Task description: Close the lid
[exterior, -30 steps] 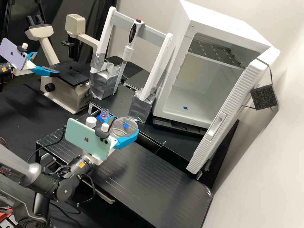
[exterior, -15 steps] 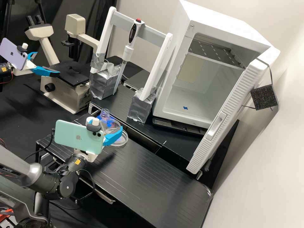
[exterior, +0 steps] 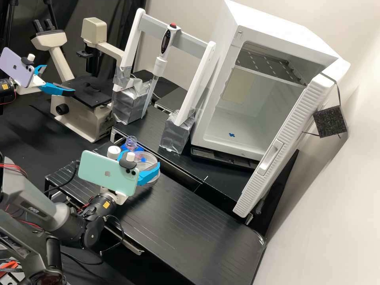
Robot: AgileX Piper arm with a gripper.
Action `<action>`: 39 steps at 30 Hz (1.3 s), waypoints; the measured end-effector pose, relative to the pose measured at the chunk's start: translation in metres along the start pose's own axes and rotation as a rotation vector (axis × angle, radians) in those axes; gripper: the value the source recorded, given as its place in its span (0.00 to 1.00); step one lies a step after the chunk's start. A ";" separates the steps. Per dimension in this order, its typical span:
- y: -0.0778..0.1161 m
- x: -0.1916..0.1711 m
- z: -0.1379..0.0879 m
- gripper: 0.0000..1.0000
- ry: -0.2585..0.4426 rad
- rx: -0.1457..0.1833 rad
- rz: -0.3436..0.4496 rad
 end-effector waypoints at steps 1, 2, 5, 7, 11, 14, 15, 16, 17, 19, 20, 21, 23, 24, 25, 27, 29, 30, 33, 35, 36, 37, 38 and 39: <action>0.000 0.000 0.001 0.00 -0.003 0.004 -0.001; 0.000 0.000 0.001 0.00 -0.004 0.006 -0.002; -0.001 0.001 0.002 0.00 -0.007 -0.005 -0.005; -0.001 0.001 0.003 0.00 -0.012 -0.011 -0.010; -0.003 0.002 0.006 0.00 -0.021 -0.012 -0.018; -0.003 0.002 0.008 0.00 -0.028 -0.020 -0.023; -0.003 0.002 0.008 0.00 -0.032 -0.024 -0.021; -0.002 0.002 0.009 0.00 -0.038 -0.025 -0.017; -0.002 0.002 0.010 0.00 -0.044 -0.024 -0.013; 0.000 0.000 0.012 0.00 -0.056 -0.027 -0.006; 0.000 0.000 0.013 0.00 -0.062 -0.030 -0.004; 0.001 -0.001 0.014 0.00 -0.068 -0.032 -0.002; 0.001 -0.002 0.015 0.00 -0.075 -0.035 -0.005; 0.001 -0.002 0.015 0.00 -0.077 -0.033 -0.009; 0.001 -0.003 0.015 0.00 -0.074 -0.035 -0.010; 0.001 -0.003 0.015 1.00 -0.076 -0.035 -0.009; 0.001 -0.003 0.015 1.00 -0.076 -0.035 -0.009; 0.001 -0.003 0.015 1.00 -0.076 -0.035 -0.009; 0.001 -0.003 0.016 1.00 -0.077 -0.031 -0.011; 0.001 -0.002 0.016 1.00 -0.078 -0.029 -0.012; 0.001 -0.002 0.016 1.00 -0.078 -0.029 -0.012; 0.001 -0.003 0.016 1.00 -0.080 -0.031 -0.009; 0.001 -0.003 0.016 1.00 -0.081 -0.035 -0.010; 0.002 -0.004 0.016 1.00 -0.081 -0.037 -0.009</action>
